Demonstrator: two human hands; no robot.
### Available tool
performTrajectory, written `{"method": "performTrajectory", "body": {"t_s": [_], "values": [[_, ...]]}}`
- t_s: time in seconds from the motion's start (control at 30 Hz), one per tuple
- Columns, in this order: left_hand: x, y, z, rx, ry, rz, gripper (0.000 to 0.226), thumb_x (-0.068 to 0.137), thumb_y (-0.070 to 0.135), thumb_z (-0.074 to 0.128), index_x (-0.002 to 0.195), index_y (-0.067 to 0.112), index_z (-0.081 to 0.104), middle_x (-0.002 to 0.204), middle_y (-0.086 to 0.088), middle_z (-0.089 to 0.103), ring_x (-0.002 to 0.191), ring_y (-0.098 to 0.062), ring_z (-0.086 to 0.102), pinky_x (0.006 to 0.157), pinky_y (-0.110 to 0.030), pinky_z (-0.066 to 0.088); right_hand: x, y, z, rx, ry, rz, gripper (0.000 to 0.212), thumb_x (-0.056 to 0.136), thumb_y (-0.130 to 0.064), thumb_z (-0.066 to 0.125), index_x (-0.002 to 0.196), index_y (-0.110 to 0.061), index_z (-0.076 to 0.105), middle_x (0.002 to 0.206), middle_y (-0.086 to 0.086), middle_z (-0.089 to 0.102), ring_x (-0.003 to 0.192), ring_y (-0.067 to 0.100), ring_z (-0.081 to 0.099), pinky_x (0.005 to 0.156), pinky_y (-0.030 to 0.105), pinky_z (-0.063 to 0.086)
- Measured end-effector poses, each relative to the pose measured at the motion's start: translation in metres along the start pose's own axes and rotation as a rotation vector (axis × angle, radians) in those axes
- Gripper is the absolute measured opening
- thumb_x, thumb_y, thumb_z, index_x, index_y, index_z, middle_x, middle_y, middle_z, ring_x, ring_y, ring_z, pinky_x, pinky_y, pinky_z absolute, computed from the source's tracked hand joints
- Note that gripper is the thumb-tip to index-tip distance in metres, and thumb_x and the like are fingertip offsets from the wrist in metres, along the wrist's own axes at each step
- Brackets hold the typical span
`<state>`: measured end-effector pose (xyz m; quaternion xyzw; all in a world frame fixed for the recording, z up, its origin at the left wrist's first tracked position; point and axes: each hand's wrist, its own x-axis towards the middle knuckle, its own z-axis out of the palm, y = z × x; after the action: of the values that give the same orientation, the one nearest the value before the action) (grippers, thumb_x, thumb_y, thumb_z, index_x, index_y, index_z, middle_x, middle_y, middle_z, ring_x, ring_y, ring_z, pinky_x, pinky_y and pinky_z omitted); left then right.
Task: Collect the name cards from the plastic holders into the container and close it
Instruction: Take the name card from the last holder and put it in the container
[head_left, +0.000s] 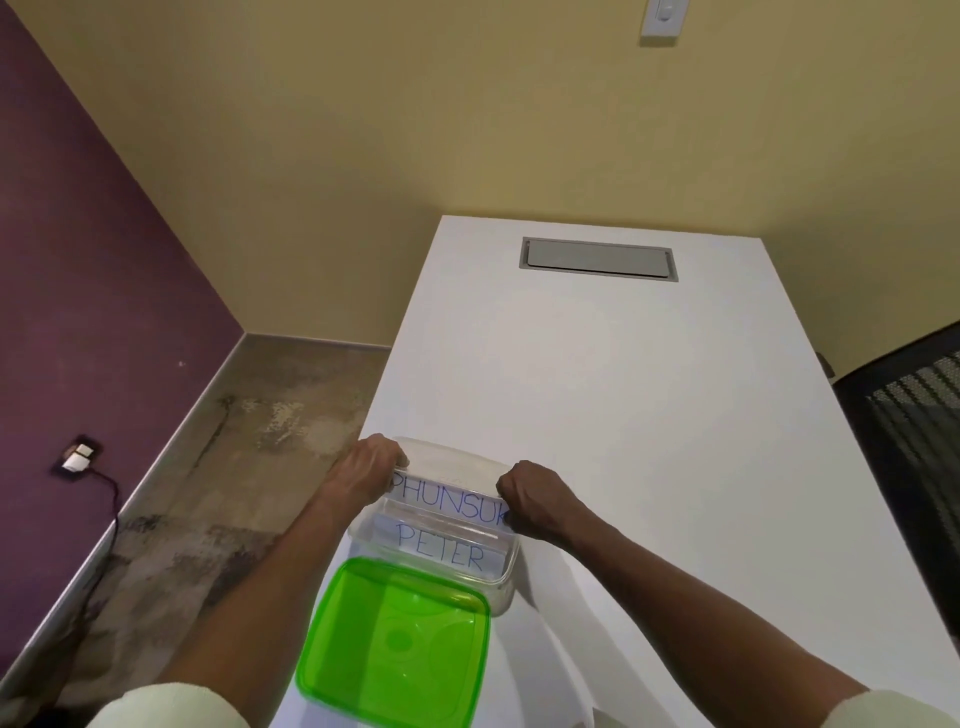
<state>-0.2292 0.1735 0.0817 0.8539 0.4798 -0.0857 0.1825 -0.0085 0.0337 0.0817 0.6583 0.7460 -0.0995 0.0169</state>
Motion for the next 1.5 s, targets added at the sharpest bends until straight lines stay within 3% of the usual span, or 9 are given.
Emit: {"method": "performTrajectory", "body": {"t_s": [0.13, 0.3, 0.47, 0.67, 0.9, 1.03, 1.2, 1.33, 1.5], "values": [[0.004, 0.0, 0.005, 0.054, -0.002, -0.005, 0.031, 0.093, 0.004, 0.053, 0.118, 0.015, 0.068, 0.115, -0.013, 0.066, 0.103, -0.026, 0.065, 0.092, -0.036, 0.052, 0.002, -0.006, 0.001, -0.145, 0.027, -0.083, 0.028, 0.035, -0.007, 0.079, 0.045, -0.013, 0.053, 0.04, 0.005, 0.051, 0.038, 0.024, 0.05, 0.041, 0.018, 0.026], [0.005, -0.002, 0.009, 0.224, 0.027, 0.048, 0.036, 0.094, 0.003, 0.049, 0.124, 0.016, 0.063, 0.123, -0.014, 0.061, 0.111, -0.031, 0.061, 0.091, -0.037, 0.051, 0.009, -0.008, 0.007, -0.165, 0.035, -0.155, 0.027, 0.038, -0.008, 0.08, 0.046, -0.016, 0.055, 0.04, 0.003, 0.051, 0.039, 0.022, 0.05, 0.039, 0.017, 0.033], [0.007, 0.005, 0.013, 0.401, 0.028, 0.118, 0.03, 0.089, -0.002, 0.046, 0.108, 0.01, 0.066, 0.109, -0.013, 0.066, 0.1, -0.03, 0.066, 0.082, -0.037, 0.052, 0.014, -0.006, 0.012, -0.206, 0.009, -0.165, 0.027, 0.042, -0.011, 0.082, 0.046, -0.017, 0.055, 0.04, 0.001, 0.051, 0.039, 0.02, 0.051, 0.039, 0.016, 0.034], [0.013, 0.01, 0.019, 0.434, -0.019, 0.132, 0.02, 0.087, -0.002, 0.045, 0.091, 0.006, 0.063, 0.1, -0.017, 0.065, 0.092, -0.034, 0.065, 0.074, -0.038, 0.05, 0.017, -0.007, 0.015, -0.293, -0.002, -0.176, 0.022, 0.048, -0.013, 0.08, 0.049, -0.019, 0.058, 0.043, -0.001, 0.054, 0.04, 0.019, 0.053, 0.04, 0.017, 0.038], [0.016, 0.013, 0.025, 0.448, -0.046, 0.12, 0.02, 0.088, 0.001, 0.046, 0.095, 0.006, 0.064, 0.104, -0.016, 0.065, 0.095, -0.036, 0.065, 0.075, -0.037, 0.049, 0.021, -0.009, 0.019, -0.338, -0.027, -0.15, 0.023, 0.056, -0.014, 0.08, 0.05, -0.021, 0.059, 0.044, -0.003, 0.056, 0.039, 0.018, 0.055, 0.041, 0.017, 0.031], [0.019, 0.012, 0.029, 0.477, -0.025, 0.133, 0.023, 0.088, -0.001, 0.044, 0.097, 0.007, 0.063, 0.103, -0.014, 0.065, 0.093, -0.034, 0.066, 0.075, -0.037, 0.05, 0.025, -0.008, 0.021, -0.311, -0.112, -0.162, 0.016, 0.078, -0.008, 0.063, 0.067, -0.019, 0.064, 0.061, 0.003, 0.065, 0.055, 0.025, 0.063, 0.049, 0.025, 0.039], [0.024, 0.01, 0.034, 0.493, -0.046, 0.152, 0.022, 0.092, 0.002, 0.043, 0.102, 0.006, 0.062, 0.105, -0.016, 0.064, 0.095, -0.034, 0.065, 0.079, -0.038, 0.05, 0.028, -0.007, 0.022, -0.31, -0.039, -0.139, 0.024, 0.059, -0.013, 0.081, 0.051, -0.02, 0.06, 0.046, -0.003, 0.057, 0.039, 0.017, 0.055, 0.039, 0.016, 0.033], [0.024, 0.009, 0.036, 0.515, -0.057, 0.168, 0.025, 0.093, 0.003, 0.04, 0.109, 0.005, 0.06, 0.11, -0.016, 0.062, 0.099, -0.035, 0.063, 0.081, -0.039, 0.049, 0.032, -0.007, 0.027, -0.174, -0.12, -0.129, 0.018, 0.088, -0.002, 0.052, 0.077, -0.008, 0.064, 0.075, 0.015, 0.066, 0.068, 0.032, 0.064, 0.055, 0.031, 0.042], [0.024, 0.013, 0.035, 0.541, -0.078, 0.151, 0.025, 0.093, 0.002, 0.041, 0.11, 0.006, 0.059, 0.111, -0.014, 0.062, 0.1, -0.032, 0.064, 0.082, -0.038, 0.05, 0.036, -0.005, 0.039, -0.13, -0.12, -0.138, 0.028, 0.096, -0.001, 0.033, 0.092, -0.003, 0.061, 0.092, 0.019, 0.063, 0.083, 0.035, 0.061, 0.063, 0.037, 0.04]]}}
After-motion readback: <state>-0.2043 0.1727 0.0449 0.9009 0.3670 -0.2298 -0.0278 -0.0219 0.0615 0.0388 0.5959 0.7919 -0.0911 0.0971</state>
